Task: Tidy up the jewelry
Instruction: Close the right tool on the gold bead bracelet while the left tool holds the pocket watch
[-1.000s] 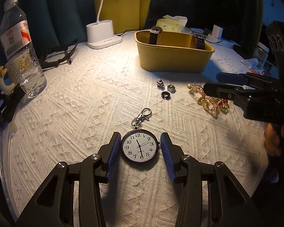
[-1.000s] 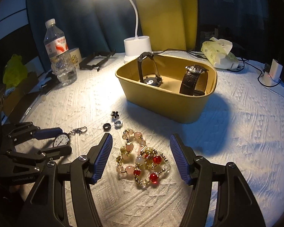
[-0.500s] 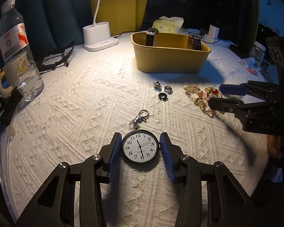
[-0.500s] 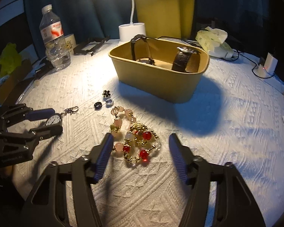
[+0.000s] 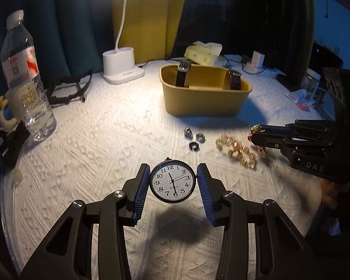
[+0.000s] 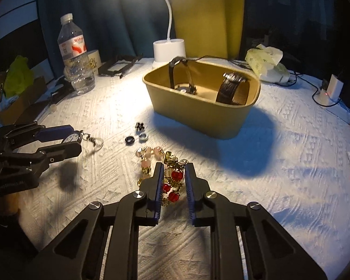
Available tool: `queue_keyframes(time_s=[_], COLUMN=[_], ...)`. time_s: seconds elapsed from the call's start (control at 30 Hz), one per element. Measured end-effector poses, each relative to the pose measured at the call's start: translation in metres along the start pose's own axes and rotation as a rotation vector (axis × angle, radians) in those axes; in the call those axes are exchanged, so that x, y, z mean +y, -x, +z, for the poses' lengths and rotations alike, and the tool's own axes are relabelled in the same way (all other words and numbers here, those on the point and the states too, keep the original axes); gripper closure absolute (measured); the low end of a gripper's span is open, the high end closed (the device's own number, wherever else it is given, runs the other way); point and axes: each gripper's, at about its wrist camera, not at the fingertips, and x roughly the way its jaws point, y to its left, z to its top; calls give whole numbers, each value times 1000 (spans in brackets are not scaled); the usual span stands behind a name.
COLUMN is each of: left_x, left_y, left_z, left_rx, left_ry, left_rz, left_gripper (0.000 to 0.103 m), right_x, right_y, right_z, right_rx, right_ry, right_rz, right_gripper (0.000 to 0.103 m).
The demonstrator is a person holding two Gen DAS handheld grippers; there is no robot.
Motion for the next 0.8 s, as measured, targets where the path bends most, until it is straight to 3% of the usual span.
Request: queue_keyframes(time_s=[0.8], left_x=[-3], left_y=[7], left_z=[51], left_rx=[-118], left_ry=[-6], left_rz=[-12], left_gripper=[59], right_x=[-6], right_y=[13], right_z=[40], right_rx=[-112], right_ry=[6], right_rz=[25], right_gripper=[85])
